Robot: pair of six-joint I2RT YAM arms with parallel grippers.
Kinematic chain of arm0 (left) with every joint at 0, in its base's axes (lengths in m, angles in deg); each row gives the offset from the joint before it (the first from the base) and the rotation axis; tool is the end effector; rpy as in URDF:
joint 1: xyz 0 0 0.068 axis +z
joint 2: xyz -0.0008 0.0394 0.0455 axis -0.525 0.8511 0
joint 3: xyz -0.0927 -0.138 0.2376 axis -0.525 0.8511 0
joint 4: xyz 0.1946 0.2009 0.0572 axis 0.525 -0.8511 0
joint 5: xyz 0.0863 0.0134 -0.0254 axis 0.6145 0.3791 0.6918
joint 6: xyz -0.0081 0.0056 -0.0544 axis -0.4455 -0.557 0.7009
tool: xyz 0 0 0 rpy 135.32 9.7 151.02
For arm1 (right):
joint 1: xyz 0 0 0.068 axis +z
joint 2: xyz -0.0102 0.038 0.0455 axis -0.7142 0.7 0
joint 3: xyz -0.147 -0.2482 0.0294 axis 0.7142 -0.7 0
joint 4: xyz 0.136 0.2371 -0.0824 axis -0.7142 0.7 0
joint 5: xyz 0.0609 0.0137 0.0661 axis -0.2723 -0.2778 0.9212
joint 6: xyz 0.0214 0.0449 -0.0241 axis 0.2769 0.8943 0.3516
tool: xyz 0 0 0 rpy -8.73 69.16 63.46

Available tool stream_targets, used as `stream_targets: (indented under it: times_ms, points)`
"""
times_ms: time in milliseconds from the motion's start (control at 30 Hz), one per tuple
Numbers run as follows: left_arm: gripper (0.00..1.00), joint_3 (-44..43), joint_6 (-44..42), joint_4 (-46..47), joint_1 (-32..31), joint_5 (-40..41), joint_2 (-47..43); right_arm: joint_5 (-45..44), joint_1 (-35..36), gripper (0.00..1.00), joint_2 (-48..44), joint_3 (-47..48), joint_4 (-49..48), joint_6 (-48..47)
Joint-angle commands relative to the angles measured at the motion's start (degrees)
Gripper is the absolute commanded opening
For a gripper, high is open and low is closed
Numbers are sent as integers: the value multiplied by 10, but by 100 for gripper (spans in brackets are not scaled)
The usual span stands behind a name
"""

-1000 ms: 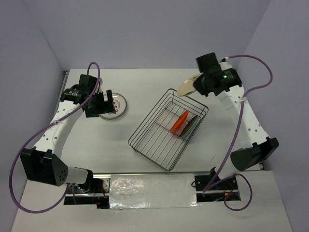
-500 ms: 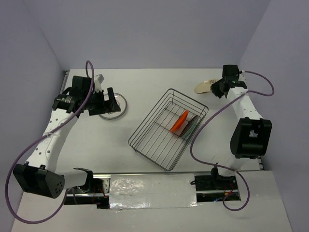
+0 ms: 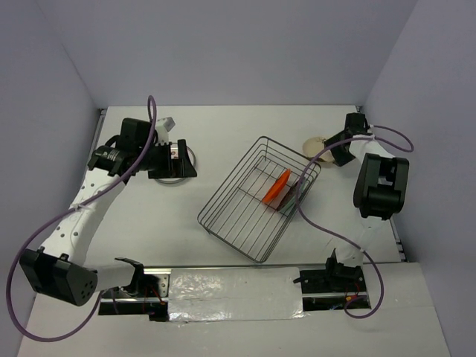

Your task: Unload the plates from the dish rack

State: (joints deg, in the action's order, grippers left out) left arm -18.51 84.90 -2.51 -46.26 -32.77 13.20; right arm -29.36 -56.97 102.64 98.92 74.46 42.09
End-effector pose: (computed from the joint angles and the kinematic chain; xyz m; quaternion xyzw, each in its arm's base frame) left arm 0.2594 -0.0800 0.3861 0.0011 0.9084 -0.2672 0.3215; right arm 0.4231 -0.0878 0.1894 0.4890 0.8191 0.0646 0.2930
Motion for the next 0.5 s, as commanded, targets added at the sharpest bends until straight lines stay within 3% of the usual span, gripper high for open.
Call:
stream_targets:
  times_ms: [0,67,233,400,467]
  points:
    - [100,15,-10,6,-4,-13,-4,-6,-6,74,52,77,25,-31]
    - [99,19,-10,7,-4,-13,1,-20,-6,84,87,164,91,-25]
    - [100,12,-10,14,-4,-16,16,-58,-6,87,116,272,224,-9]
    - [99,-15,-8,-2,-4,31,24,-29,58,87,-41,240,200,-97]
    - [100,-22,2,-16,-4,73,34,-64,98,86,-73,259,255,-112]
